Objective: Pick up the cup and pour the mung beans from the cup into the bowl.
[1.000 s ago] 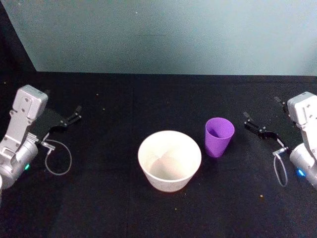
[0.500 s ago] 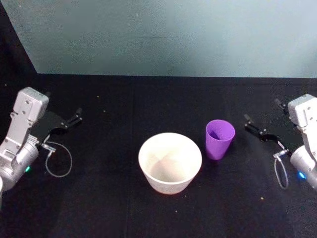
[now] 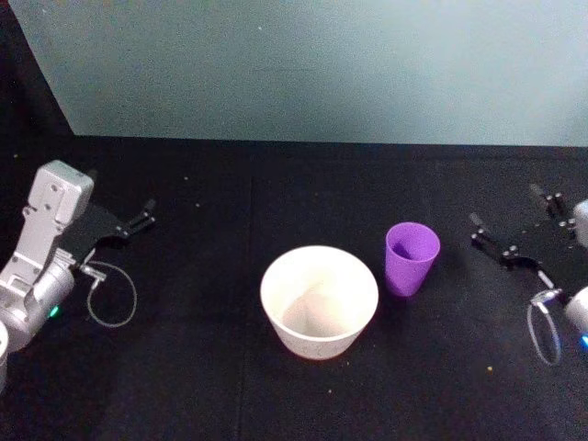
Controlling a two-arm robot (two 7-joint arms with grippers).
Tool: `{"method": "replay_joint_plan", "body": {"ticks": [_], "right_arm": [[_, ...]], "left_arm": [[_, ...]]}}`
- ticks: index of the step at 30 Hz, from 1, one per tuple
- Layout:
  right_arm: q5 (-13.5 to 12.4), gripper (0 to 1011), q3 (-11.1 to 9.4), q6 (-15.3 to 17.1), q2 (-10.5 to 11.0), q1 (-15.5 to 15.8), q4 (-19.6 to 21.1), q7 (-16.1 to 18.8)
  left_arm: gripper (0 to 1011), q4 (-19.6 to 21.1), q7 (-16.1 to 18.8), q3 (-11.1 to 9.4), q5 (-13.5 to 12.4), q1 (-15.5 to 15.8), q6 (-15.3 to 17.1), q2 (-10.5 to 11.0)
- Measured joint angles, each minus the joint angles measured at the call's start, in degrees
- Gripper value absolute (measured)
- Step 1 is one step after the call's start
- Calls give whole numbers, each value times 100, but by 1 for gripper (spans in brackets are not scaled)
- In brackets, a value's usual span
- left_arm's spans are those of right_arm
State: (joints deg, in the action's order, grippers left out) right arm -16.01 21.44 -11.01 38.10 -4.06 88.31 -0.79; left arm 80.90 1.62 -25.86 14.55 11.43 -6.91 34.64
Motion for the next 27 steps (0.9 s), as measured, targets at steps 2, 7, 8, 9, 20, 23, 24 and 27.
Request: {"method": "replay_joint_plan", "body": {"ticks": [2,7,8,9,20,23,24,27], "right_arm": [[-98,1003,-127,-132,116,257,184,60],[-416,1003,-257,-430,256,666,327,407],[-478,1003,-258,-476,260,713,325,494],[-607,1003,-243,-567,258,777,295,683],[-864,1003,103,-810,-215,523,-293,1552],[-801,1003,161,-810,-380,375,-443,1621],[-783,1003,171,-810,-420,341,-485,1628],[-729,1003,203,-804,-572,194,-632,1667]], "left_arm": [[1011,0,0,0,0,0,0,0],[1011,0,0,0,0,0,0,0],[1011,0,0,0,0,0,0,0],[1011,0,0,0,0,0,0,0],[1011,0,0,0,0,0,0,0],[1011,0,0,0,0,0,0,0],[1011,0,0,0,0,0,0,0],[1012,0,0,0,0,0,0,0]]}}
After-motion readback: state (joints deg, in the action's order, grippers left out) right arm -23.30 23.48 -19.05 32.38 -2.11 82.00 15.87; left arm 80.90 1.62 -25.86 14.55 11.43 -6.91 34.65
